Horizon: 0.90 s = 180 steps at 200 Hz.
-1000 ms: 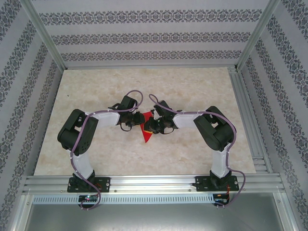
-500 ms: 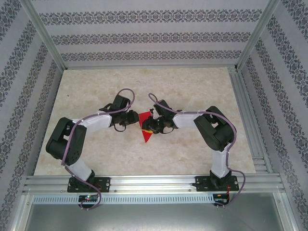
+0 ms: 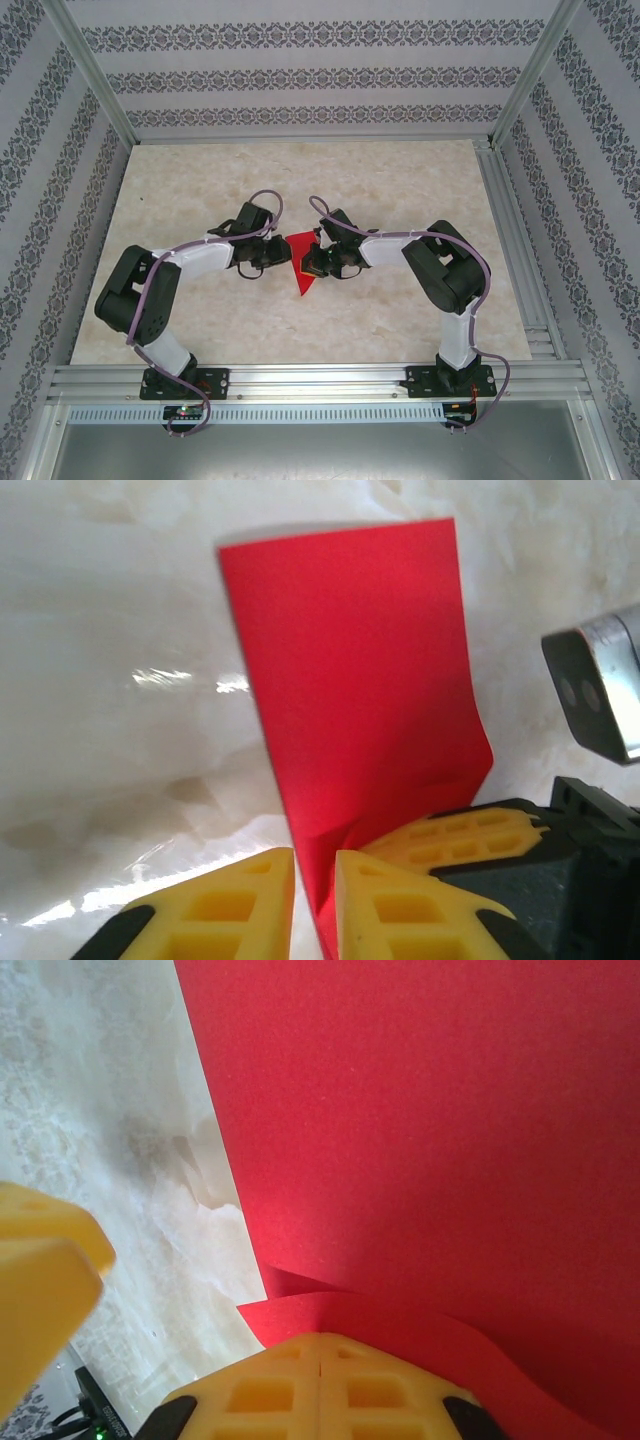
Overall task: Fold a paper plane with a square sheet of paper (pick it up from the middle)
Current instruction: Third fold the triangle at the center of the table.
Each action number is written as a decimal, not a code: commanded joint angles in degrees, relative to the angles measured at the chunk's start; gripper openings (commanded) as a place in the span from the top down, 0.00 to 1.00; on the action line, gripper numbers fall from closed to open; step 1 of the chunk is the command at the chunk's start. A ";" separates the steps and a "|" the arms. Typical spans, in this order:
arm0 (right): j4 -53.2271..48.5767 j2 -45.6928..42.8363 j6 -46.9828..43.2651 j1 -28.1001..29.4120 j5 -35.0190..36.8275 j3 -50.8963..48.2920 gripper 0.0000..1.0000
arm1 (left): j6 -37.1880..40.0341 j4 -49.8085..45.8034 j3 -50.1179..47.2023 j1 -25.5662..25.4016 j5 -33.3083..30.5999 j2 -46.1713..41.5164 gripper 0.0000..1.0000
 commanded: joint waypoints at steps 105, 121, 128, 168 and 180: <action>-3.19 2.05 -1.36 -0.06 2.35 -0.29 1.00 | -1.09 1.89 0.34 -2.63 -0.93 3.21 0.94; -3.26 2.10 -1.41 -0.05 2.44 -0.37 1.00 | -1.11 1.40 -0.16 -2.63 -3.02 1.01 0.93; -3.31 2.10 -1.38 -0.06 2.43 -0.38 1.00 | -1.10 1.89 -0.40 -2.63 -2.34 0.42 0.92; -3.27 2.44 -1.28 -0.04 2.44 -0.38 1.00 | -2.23 6.63 -1.47 -2.85 4.43 1.44 0.91; -3.28 2.45 -1.28 -0.09 2.44 -0.38 1.00 | -2.09 6.92 -1.21 -3.21 5.12 2.48 0.93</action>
